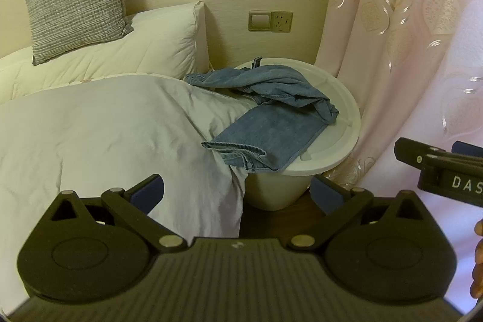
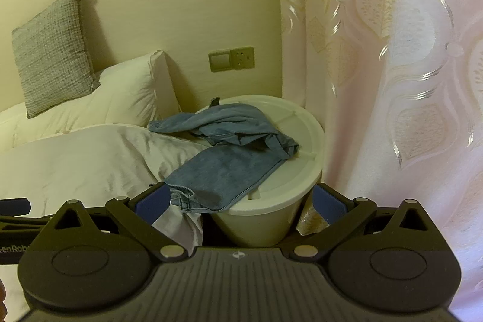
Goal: Fold clothes
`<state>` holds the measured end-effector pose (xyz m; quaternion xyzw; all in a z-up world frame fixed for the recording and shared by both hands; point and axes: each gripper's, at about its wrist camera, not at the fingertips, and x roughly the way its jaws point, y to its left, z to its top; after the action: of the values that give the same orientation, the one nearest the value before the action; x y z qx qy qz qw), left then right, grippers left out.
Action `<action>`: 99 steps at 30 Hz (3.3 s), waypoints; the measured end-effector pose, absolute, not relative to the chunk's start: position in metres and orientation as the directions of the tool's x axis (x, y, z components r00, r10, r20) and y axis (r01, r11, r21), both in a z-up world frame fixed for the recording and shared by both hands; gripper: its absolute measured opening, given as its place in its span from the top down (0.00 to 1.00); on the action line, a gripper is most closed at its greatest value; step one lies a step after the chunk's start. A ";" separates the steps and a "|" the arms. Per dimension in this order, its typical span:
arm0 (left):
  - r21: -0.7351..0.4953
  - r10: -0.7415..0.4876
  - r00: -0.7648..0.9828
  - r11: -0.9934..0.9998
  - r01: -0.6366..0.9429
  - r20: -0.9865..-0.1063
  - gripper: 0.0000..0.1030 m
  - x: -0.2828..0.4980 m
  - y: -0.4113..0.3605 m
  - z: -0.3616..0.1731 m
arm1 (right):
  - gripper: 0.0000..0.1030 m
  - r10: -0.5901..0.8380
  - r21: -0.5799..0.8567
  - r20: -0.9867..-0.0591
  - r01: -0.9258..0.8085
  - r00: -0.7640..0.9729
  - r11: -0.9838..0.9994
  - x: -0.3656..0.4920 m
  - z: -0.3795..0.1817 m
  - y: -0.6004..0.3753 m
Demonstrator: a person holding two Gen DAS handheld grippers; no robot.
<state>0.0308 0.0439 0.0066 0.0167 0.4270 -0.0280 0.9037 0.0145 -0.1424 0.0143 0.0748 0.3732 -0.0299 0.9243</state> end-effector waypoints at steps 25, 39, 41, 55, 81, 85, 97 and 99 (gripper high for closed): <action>0.020 -0.040 0.601 0.996 0.092 -0.799 0.01 0.064 0.061 -0.007 | 0.00 -0.010 0.124 -0.709 0.138 0.705 0.983 0.038 0.003 -0.125; -0.006 -0.047 0.525 0.997 0.081 -0.850 0.01 0.101 0.073 -0.041 | 0.00 -0.007 0.093 -0.730 0.109 0.683 0.990 0.080 -0.027 -0.133; -0.001 -0.033 0.522 0.998 0.062 -0.852 0.01 0.111 0.074 -0.047 | 0.00 -0.003 0.092 -0.736 0.104 0.677 0.990 0.089 -0.035 -0.136; -0.021 0.021 0.348 0.993 -0.119 -0.937 0.01 0.248 0.054 -0.112 | 0.00 0.078 0.050 -0.830 -0.067 0.552 0.997 0.225 -0.108 -0.168; -0.276 -0.169 0.231 0.760 -0.589 -0.958 0.04 0.466 0.085 -0.242 | 0.00 0.016 -0.212 -0.919 -0.529 0.394 0.822 0.411 -0.272 -0.193; -0.296 -0.187 0.236 0.731 -0.615 -0.954 0.16 0.484 0.091 -0.264 | 0.01 0.023 -0.270 -0.890 -0.568 0.454 0.778 0.408 -0.292 -0.190; -0.403 -0.230 0.351 0.711 -0.577 -0.908 0.83 0.496 0.099 -0.263 | 0.84 0.069 -0.283 -0.827 -0.519 0.558 0.806 0.422 -0.264 -0.198; -0.428 -0.231 0.394 0.725 -0.540 -0.889 0.87 0.490 0.100 -0.247 | 0.87 0.091 -0.260 -0.810 -0.494 0.579 0.830 0.425 -0.247 -0.204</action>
<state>0.4897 0.1004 -0.2468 -0.3567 0.5407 0.1024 0.7549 0.4247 -0.2037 -0.2472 -0.2366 0.4260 0.1709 0.8563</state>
